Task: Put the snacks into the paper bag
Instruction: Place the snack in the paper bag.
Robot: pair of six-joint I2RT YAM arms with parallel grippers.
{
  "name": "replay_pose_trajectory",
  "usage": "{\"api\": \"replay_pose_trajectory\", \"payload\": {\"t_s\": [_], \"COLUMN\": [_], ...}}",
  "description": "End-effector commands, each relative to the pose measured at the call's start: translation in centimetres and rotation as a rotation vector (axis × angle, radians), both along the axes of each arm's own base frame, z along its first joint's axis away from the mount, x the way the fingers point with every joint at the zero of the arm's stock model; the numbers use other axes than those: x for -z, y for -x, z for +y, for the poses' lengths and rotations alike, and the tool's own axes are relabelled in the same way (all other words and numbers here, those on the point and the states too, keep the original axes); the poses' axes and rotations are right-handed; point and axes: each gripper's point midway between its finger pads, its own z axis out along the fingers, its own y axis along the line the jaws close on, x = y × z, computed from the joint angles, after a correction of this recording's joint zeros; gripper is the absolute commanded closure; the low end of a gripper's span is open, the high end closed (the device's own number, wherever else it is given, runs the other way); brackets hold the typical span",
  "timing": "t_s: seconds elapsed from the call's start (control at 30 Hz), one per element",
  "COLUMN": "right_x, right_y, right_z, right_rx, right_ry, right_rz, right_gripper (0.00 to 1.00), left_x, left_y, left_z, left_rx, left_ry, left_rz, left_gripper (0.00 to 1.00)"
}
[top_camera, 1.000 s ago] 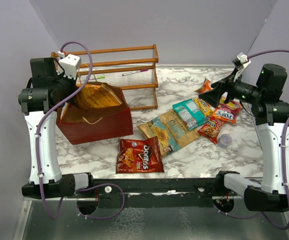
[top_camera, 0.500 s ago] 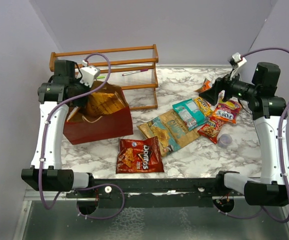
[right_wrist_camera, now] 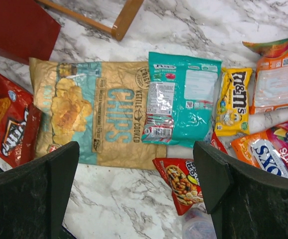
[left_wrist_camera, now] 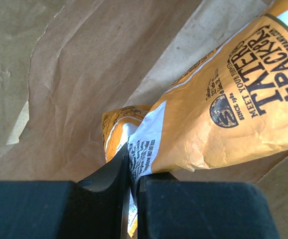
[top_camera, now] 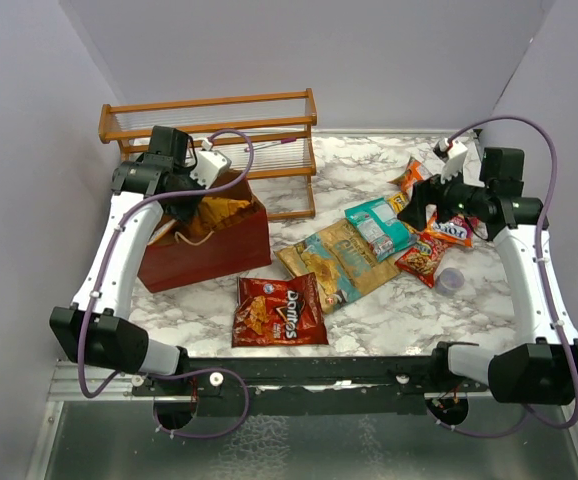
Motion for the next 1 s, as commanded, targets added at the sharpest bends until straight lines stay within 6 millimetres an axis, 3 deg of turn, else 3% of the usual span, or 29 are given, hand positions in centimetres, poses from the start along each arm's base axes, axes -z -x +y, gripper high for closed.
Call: {"api": "replay_pose_trajectory", "payload": {"t_s": [0.0, 0.23, 0.63, 0.97], "right_x": [-0.3, 1.1, 3.2, 4.6], "right_y": [0.0, 0.4, 0.1, -0.5], "right_z": [-1.1, -1.2, -1.2, -2.4], "right_rx": [0.018, 0.022, 0.036, 0.077], "right_ry": [0.060, 0.069, 0.059, 0.114], "right_rz": [-0.056, -0.044, -0.040, -0.049], "right_gripper": [0.02, 0.02, 0.02, 0.02], "left_x": [0.3, 1.1, 1.5, -1.6], "left_y": [-0.2, 0.1, 0.4, 0.5], "left_z": [0.2, 0.3, 0.4, 0.4], "left_rx": [0.029, 0.060, 0.087, 0.105], "left_ry": [-0.043, -0.067, -0.087, -0.078], "left_rz": [-0.003, 0.027, 0.046, -0.048], "left_gripper": [0.96, 0.89, 0.85, 0.58]}}
